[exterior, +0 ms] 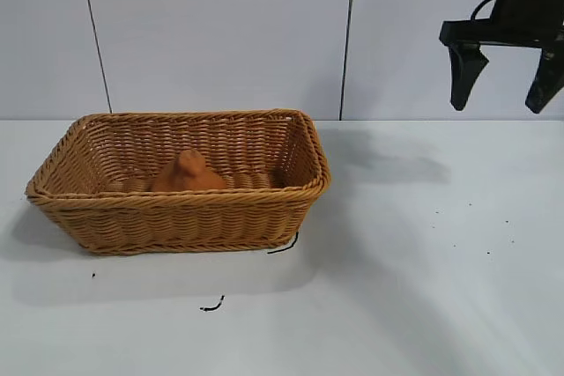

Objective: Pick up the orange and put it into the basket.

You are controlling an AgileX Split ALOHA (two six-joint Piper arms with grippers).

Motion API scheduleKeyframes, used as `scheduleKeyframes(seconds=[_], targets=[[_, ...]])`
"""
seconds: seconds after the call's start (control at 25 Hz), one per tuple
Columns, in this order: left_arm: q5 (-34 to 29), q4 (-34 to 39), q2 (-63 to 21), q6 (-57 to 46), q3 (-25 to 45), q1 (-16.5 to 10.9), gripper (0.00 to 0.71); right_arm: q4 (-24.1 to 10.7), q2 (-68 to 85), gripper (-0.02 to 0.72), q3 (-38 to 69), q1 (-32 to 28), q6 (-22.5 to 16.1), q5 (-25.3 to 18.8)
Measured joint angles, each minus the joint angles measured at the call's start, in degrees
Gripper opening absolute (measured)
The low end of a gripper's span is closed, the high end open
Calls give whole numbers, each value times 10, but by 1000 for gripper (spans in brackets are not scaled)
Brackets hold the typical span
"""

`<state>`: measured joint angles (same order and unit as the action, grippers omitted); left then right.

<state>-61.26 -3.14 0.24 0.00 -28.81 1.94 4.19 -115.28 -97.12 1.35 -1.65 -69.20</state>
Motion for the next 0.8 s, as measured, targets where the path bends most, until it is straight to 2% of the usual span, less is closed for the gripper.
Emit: scheduleKeyframes(seconds=[0.28,0.56,0.68,0.8], targets=[[0,0,0,0,0,0,639,2,206,635,242,0,27,-1],[0,0,0,0,0,0,639,3,459,635,463,0,35,-2],[0,0,0,0,0,0,639,3,567,635,537,0,47,6],[0,0,0,0,0,0,639,3,676,635,594,0,53,37]])
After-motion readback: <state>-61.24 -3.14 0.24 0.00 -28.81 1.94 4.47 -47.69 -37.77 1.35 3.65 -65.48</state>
